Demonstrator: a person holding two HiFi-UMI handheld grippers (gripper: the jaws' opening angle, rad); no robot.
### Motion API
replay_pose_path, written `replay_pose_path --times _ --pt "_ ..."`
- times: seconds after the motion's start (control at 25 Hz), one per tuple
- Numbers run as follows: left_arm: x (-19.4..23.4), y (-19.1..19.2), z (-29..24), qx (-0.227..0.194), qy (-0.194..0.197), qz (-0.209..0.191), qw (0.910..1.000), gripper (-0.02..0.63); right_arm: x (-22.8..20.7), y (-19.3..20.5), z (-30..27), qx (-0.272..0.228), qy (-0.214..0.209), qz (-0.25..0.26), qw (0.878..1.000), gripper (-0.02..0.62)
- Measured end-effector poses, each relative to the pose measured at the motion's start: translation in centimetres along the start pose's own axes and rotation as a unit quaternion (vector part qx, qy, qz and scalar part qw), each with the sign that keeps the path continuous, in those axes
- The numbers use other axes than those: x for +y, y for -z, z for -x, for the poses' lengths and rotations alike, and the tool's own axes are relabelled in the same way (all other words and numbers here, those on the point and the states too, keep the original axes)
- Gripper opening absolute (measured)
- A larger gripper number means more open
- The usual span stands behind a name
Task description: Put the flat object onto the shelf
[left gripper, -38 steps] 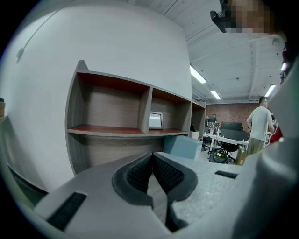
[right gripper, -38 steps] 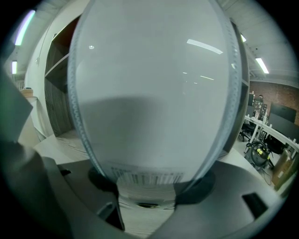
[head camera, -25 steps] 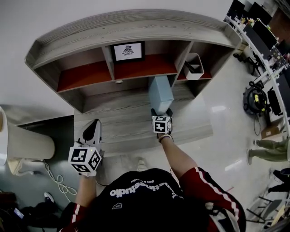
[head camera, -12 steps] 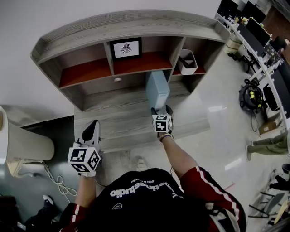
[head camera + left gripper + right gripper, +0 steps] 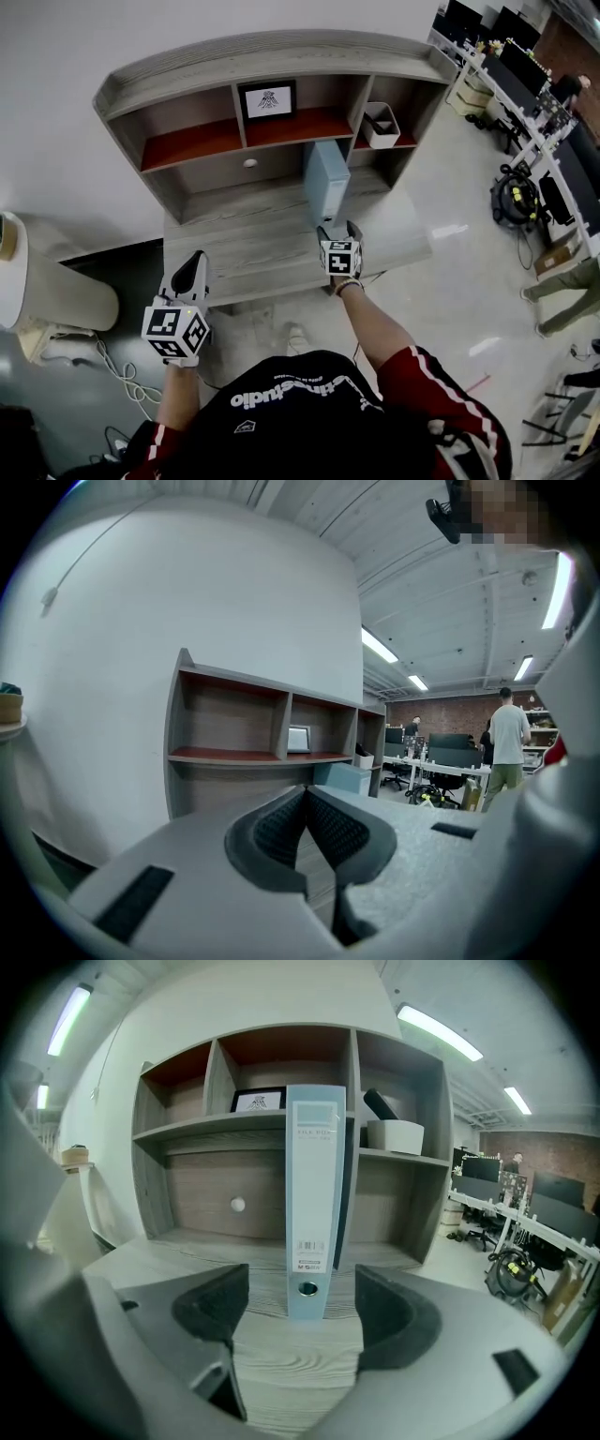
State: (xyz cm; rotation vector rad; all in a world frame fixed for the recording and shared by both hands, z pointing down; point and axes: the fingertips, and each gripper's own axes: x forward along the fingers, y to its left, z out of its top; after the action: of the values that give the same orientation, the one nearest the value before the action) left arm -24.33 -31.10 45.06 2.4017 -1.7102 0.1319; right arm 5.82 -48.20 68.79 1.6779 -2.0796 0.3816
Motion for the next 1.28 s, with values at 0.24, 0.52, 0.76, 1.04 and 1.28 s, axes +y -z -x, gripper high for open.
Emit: replay_pose_path --times 0.24,0.52,0.76,1.04,1.28 --pt "-0.4 -0.6 4.2 -0.012 -0.005 -0.003 0.9999 0.006 0.9 -1.0 4.9 -0.024 -0.002 -0.001 1.0 0.351" --pt "-0.9 0.9 8.9 -0.014 -0.007 0.017 0.9997 0.006 1.8 -0.5 11.6 -0.037 -0.002 0.003 0.999 0.35" --pt "-1.5 1.3 12.9 -0.024 -0.013 0.027 0.9993 0.006 3.5 -0.3 18.1 -0.071 -0.005 0.016 0.997 0.346" --pt "-2.5 2.2 16.8 -0.025 -0.02 0.027 0.9991 0.006 5.9 -1.3 25.4 -0.112 -0.025 0.017 0.993 0.342" --pt "-2.7 2.4 18.6 -0.032 -0.023 0.034 0.9987 0.006 7.5 -3.0 30.4 -0.145 -0.048 0.015 0.988 0.339"
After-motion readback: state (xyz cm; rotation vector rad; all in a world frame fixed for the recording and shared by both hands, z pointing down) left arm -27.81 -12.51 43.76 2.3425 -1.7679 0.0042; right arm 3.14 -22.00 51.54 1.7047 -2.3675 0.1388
